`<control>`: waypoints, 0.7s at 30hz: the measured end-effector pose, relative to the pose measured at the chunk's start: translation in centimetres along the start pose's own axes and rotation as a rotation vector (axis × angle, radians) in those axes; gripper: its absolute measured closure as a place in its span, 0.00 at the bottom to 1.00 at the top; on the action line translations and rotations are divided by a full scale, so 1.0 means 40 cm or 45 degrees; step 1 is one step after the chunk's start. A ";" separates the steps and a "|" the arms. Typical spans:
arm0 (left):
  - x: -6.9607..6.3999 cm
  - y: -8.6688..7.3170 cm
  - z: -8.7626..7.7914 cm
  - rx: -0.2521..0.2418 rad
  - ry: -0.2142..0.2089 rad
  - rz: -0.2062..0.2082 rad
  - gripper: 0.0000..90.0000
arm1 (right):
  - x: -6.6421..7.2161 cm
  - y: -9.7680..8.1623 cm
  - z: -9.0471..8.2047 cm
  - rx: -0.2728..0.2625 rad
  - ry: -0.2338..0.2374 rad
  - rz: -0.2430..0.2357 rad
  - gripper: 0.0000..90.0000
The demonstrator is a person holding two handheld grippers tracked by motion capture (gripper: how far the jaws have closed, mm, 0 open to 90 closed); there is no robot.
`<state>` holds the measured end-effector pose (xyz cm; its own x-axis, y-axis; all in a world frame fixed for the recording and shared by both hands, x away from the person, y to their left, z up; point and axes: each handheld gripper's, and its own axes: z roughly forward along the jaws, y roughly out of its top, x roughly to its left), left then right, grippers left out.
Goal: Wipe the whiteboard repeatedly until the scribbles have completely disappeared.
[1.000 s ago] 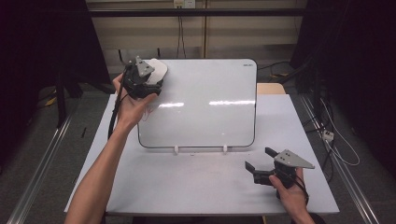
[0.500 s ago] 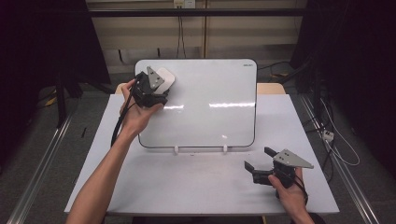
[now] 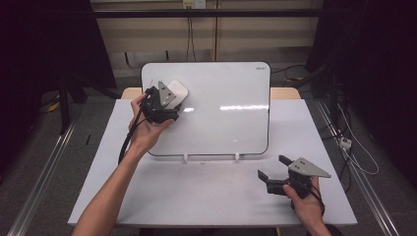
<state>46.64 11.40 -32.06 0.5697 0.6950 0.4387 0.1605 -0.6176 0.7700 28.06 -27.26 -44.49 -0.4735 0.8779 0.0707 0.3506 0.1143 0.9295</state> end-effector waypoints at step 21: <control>0.129 -0.012 -0.023 0.005 0.033 -0.125 0.35 | 0.000 -0.002 -0.004 0.003 -0.004 -0.001 0.06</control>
<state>48.76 15.63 -29.76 0.5300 0.7615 0.3731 0.2175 -0.5474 0.8081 27.93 -27.34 -44.50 -0.4716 0.8791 0.0689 0.3523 0.1162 0.9286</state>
